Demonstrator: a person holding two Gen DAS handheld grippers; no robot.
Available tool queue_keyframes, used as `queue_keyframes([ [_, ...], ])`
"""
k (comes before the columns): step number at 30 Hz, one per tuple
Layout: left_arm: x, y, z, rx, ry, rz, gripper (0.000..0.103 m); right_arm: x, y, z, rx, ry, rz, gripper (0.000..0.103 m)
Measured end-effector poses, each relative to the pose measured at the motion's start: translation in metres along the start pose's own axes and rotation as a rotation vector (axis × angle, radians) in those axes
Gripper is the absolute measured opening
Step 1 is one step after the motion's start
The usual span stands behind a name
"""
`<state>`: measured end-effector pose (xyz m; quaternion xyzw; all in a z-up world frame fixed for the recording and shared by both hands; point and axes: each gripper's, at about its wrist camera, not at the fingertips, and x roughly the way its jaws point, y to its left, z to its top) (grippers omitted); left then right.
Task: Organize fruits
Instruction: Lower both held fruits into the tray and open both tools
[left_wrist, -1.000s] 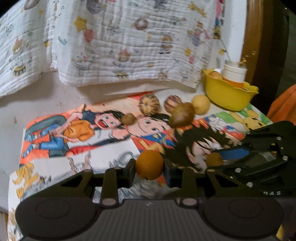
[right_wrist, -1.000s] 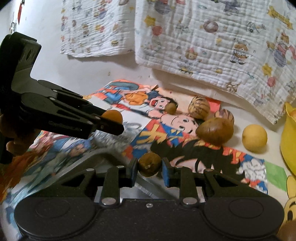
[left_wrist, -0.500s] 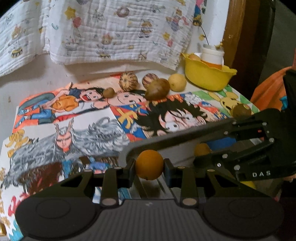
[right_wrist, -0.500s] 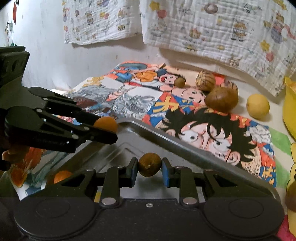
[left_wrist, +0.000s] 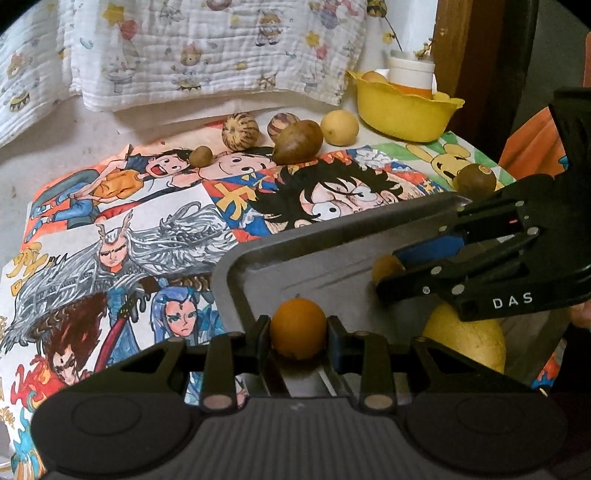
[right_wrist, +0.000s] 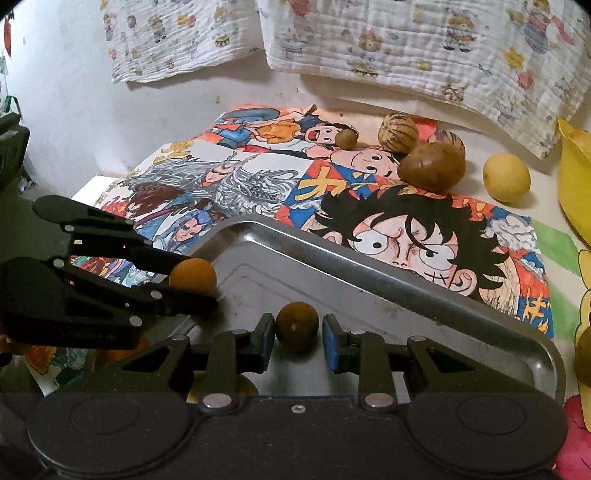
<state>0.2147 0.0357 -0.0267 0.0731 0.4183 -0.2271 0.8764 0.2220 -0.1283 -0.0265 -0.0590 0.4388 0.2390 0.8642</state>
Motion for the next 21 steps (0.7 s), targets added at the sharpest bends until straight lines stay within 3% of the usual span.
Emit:
queue_keyframes([
  [6,0.000,-0.002,0.001,-0.011,0.016,0.004,0.035,-0.003,-0.002,-0.001,0.019,-0.005,0.002,0.032],
  [14,-0.011,0.000,0.000,-0.041,0.003,-0.009,0.040,-0.021,-0.007,-0.005,0.047,-0.045,-0.007,0.047],
  [18,-0.020,-0.003,-0.004,-0.055,-0.022,-0.001,0.064,-0.034,-0.005,-0.010,0.051,-0.079,-0.010,0.056],
  [21,-0.030,-0.006,-0.008,-0.061,-0.045,0.006,0.070,-0.045,-0.001,-0.015,0.048,-0.112,-0.004,0.066],
])
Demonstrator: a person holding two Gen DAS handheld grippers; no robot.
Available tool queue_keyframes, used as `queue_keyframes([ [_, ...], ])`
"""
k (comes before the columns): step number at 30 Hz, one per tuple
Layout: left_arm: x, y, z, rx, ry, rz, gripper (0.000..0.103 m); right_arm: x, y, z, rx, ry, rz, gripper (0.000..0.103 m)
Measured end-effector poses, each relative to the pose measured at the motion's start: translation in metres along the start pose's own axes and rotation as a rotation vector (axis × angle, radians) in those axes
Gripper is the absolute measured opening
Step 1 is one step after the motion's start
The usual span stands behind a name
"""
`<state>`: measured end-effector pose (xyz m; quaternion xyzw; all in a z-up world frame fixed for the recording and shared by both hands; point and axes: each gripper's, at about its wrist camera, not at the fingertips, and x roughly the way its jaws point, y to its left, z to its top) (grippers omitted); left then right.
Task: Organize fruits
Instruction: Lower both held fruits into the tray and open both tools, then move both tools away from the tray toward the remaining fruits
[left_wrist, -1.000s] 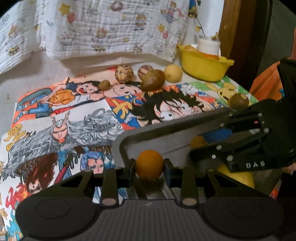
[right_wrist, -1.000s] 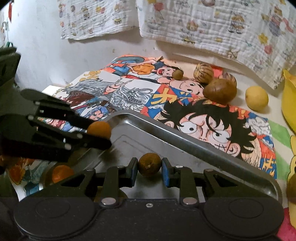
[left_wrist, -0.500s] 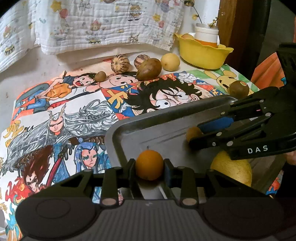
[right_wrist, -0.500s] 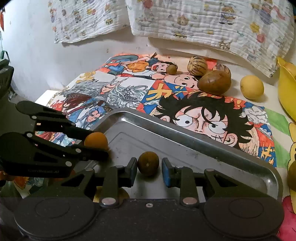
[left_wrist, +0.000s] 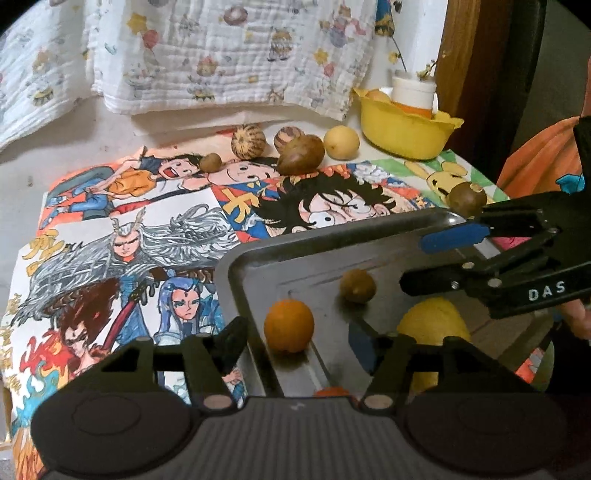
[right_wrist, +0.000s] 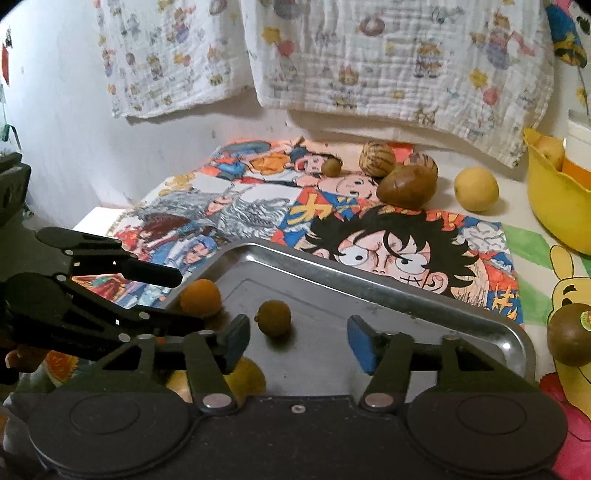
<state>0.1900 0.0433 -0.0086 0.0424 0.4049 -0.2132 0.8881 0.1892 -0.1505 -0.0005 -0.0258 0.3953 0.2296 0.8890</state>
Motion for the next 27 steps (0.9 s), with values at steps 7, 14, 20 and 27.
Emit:
queue_keyframes([
  [7,-0.026,-0.005,-0.011,0.011,-0.043,0.031,0.096,-0.026,0.011,-0.014,-0.014,-0.065,0.035,0.087],
  [14,-0.050,-0.015,-0.031,0.102,-0.042,0.004,0.102,-0.044,0.029,-0.036,-0.101,-0.053,0.090,0.101],
  [20,-0.061,-0.032,-0.046,0.202,-0.019,0.025,0.102,-0.054,0.038,-0.055,-0.153,-0.020,0.079,0.102],
  [27,-0.061,-0.039,-0.057,0.252,0.015,0.047,0.102,-0.060,0.022,-0.073,-0.116,0.023,0.014,0.102],
])
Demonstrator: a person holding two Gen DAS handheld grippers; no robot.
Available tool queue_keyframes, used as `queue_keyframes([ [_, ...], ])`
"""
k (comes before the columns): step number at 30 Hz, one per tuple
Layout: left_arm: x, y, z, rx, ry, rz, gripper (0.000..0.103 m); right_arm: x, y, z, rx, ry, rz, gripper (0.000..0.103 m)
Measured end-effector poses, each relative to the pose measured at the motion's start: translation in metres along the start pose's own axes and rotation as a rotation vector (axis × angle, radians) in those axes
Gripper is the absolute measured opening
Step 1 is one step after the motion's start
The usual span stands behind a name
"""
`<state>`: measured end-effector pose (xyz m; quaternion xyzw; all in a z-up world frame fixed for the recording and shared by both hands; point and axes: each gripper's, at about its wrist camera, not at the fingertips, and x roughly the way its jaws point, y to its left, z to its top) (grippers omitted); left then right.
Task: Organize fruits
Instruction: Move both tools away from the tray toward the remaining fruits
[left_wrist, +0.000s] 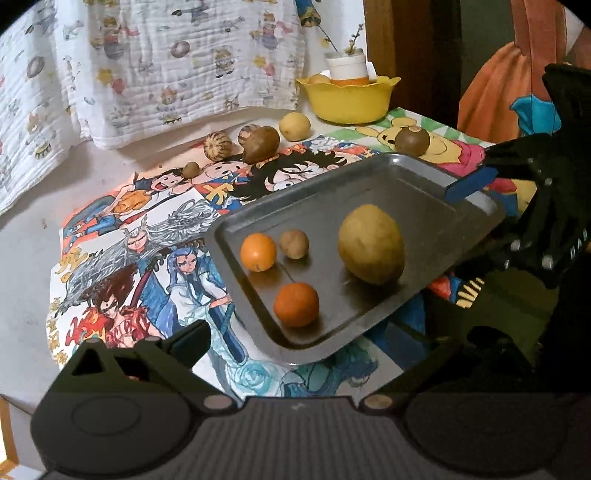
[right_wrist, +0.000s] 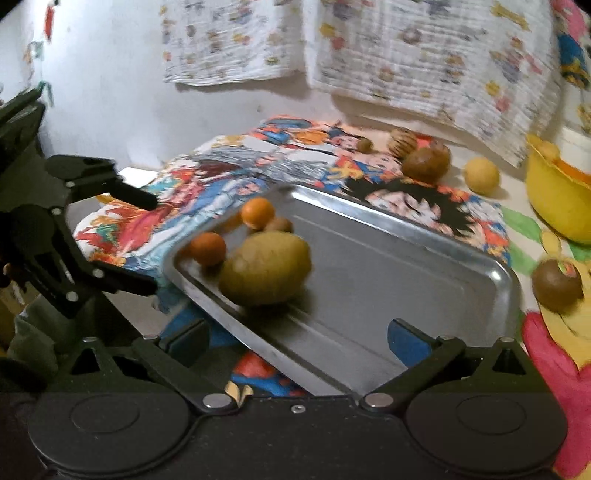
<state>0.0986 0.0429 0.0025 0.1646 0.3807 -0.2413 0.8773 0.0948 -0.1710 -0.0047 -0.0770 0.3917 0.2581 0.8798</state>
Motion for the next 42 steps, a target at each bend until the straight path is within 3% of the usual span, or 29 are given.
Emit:
queue_keyframes([
  [9,0.004,0.000,0.007,0.090,-0.003,0.008,0.102,-0.016,-0.045,-0.010,0.150,-0.056,-0.083,0.102],
  [16,0.018,0.008,0.037,0.047,-0.043,0.024,0.102,-0.024,-0.076,-0.006,0.226,-0.117,-0.155,0.102],
  [23,0.036,0.008,0.074,0.035,-0.104,0.020,0.102,-0.025,-0.103,0.005,0.295,-0.181,-0.289,0.102],
  [28,0.064,0.002,0.106,-0.004,-0.112,0.059,0.102,-0.016,-0.121,0.012,0.357,-0.214,-0.336,0.102],
  [34,0.106,0.006,0.145,-0.063,-0.080,0.043,0.102,-0.005,-0.131,0.012,0.394,-0.202,-0.397,0.102],
  [42,0.147,0.005,0.172,-0.041,-0.057,0.059,0.102,0.011,-0.149,0.012,0.503,-0.183,-0.450,0.102],
])
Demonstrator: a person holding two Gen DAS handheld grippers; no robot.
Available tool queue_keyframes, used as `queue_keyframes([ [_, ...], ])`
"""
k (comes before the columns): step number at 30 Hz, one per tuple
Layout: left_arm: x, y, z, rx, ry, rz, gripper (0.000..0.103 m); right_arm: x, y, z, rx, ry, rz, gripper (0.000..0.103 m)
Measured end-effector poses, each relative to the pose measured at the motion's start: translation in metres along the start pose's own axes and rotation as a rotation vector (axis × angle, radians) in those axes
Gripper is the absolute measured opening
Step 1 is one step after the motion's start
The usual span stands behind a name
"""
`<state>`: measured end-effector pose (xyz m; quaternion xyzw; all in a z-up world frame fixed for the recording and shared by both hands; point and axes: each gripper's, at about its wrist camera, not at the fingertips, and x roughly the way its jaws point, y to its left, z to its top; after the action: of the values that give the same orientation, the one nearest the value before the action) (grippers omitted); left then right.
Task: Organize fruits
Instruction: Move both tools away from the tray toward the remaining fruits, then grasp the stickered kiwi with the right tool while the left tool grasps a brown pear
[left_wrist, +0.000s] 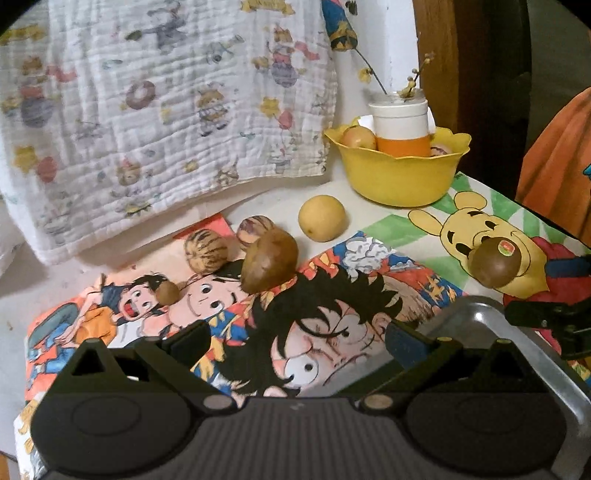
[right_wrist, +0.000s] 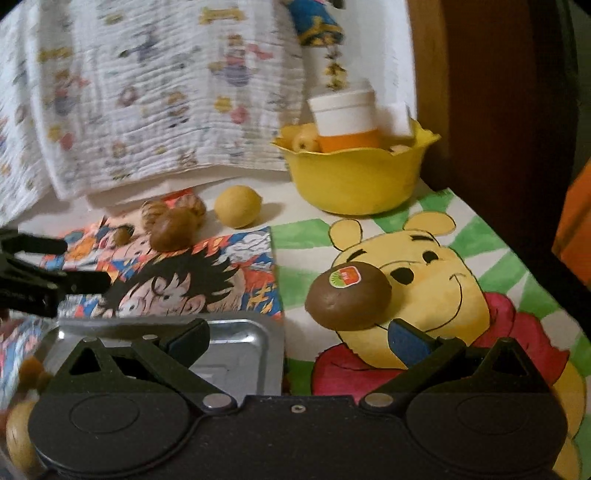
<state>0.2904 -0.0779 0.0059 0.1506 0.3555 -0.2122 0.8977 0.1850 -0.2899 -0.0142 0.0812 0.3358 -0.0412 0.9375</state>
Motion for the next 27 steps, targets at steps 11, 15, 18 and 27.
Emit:
queue_keyframes([
  [11,0.051,0.012,0.019,-0.037,0.002,-0.013,0.102,0.036,-0.018,0.015,0.178,0.055,-0.045,0.102],
  [15,0.066,0.020,0.019,-0.060,0.006,-0.029,0.102,0.050,-0.028,0.016,0.256,0.083,-0.022,0.102],
  [18,0.078,0.024,0.019,-0.069,0.010,-0.039,0.102,0.058,-0.028,0.018,0.274,0.077,-0.007,0.100],
  [27,0.105,0.033,0.025,-0.062,-0.007,-0.058,0.102,0.079,-0.018,0.033,0.211,0.070,-0.033,0.095],
])
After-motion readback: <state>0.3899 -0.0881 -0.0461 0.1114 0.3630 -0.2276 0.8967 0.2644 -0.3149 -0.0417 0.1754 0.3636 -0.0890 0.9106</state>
